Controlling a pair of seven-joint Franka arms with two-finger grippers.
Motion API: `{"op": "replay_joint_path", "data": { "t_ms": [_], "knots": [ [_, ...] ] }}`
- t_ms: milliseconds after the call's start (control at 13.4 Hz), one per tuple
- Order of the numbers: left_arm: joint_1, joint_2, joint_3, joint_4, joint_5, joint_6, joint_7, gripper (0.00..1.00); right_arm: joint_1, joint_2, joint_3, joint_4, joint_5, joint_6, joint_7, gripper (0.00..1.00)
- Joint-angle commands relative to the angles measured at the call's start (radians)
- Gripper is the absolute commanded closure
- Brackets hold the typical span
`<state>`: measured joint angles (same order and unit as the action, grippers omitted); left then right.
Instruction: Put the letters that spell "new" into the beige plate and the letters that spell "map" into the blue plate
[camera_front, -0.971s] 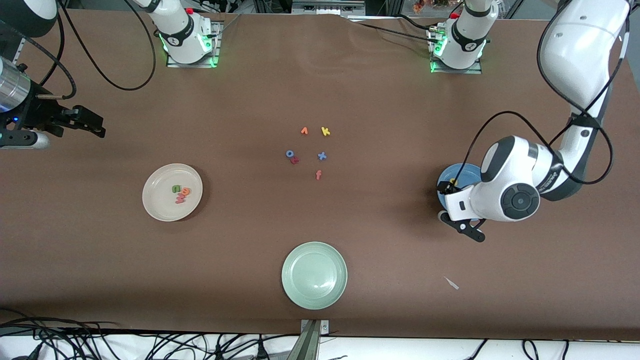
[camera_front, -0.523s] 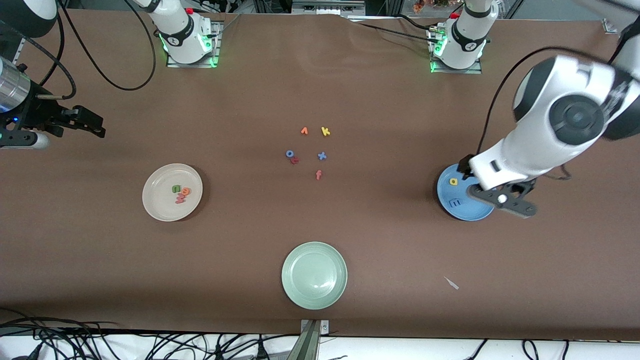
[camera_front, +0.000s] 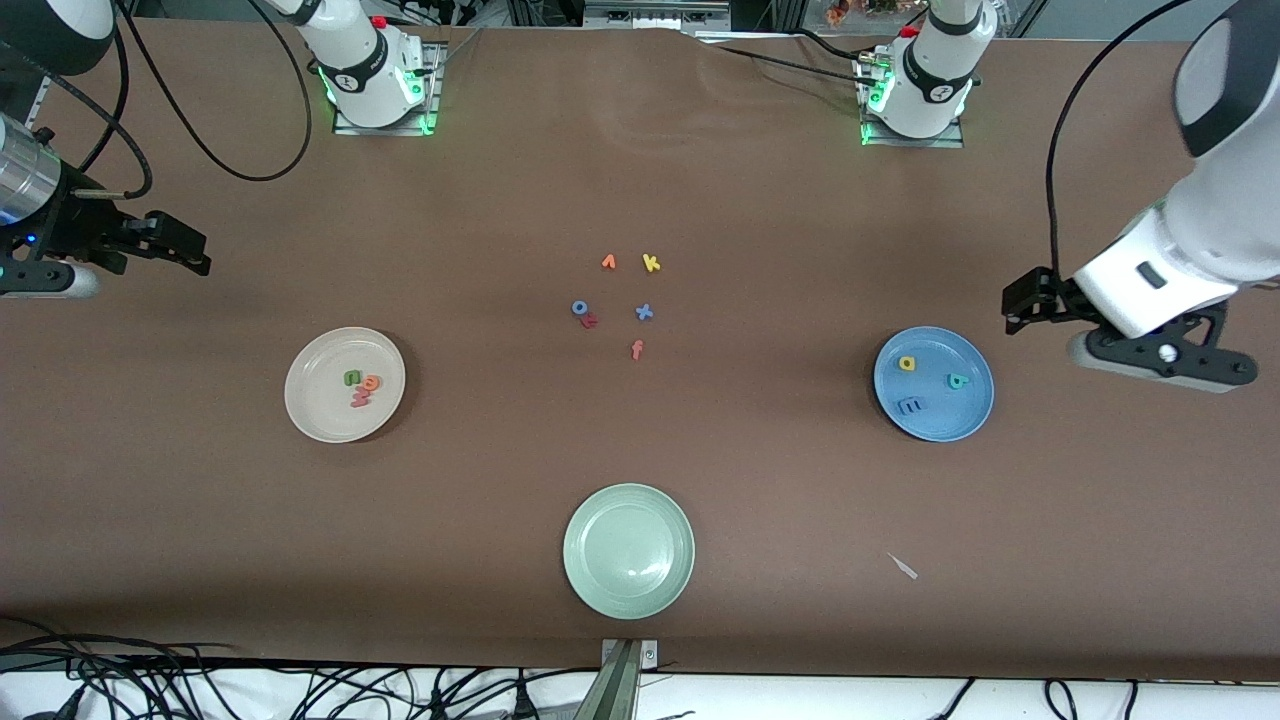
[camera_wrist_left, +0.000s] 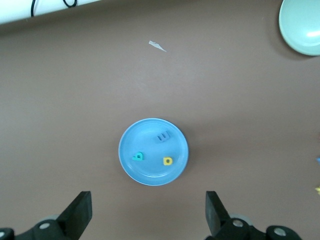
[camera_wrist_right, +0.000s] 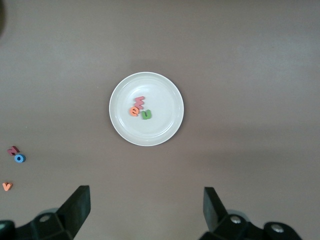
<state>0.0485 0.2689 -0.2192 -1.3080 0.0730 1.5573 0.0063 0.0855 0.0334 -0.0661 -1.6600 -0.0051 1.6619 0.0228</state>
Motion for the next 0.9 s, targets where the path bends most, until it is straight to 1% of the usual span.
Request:
{"op": "replay_joint_path", "data": {
  "t_ms": [0,75,224,374,448,598,673,822],
  "knots": [
    [-0.041,-0.176,0.104,-0.219,-0.062,0.116,-0.043,0.0,-0.007,0.005,0.002,0.014,0.013,-0.005,-0.001,0.0],
    [-0.041,-0.216,0.119,-0.276,-0.073,0.166,-0.048,0.0,-0.007,0.005,0.003,0.014,0.013,-0.005,-0.001,0.0],
    [-0.041,-0.261,0.119,-0.335,-0.072,0.167,-0.054,0.0,-0.007,0.005,0.002,0.014,0.013,-0.005,-0.001,0.0],
    [-0.039,-0.321,0.119,-0.419,-0.071,0.17,-0.055,0.0,-0.007,0.005,0.002,0.016,0.013,-0.005,-0.001,0.0],
    [-0.039,-0.336,0.113,-0.433,-0.071,0.167,-0.058,0.0,-0.007,0.005,0.002,0.014,0.013,-0.005,-0.001,0.0],
    [-0.033,-0.329,0.109,-0.424,-0.071,0.161,-0.058,0.0,-0.007,0.005,0.002,0.016,0.013,-0.005,-0.001,0.0],
    [-0.039,-0.318,0.107,-0.407,-0.064,0.132,-0.06,0.0,-0.007,0.005,0.002,0.014,0.013,-0.005,-0.001,0.0],
    [-0.041,-0.26,0.106,-0.312,-0.061,0.042,-0.06,0.0,-0.007,0.005,0.002,0.016,0.013,-0.005,-0.001,0.0]
  ]
}}
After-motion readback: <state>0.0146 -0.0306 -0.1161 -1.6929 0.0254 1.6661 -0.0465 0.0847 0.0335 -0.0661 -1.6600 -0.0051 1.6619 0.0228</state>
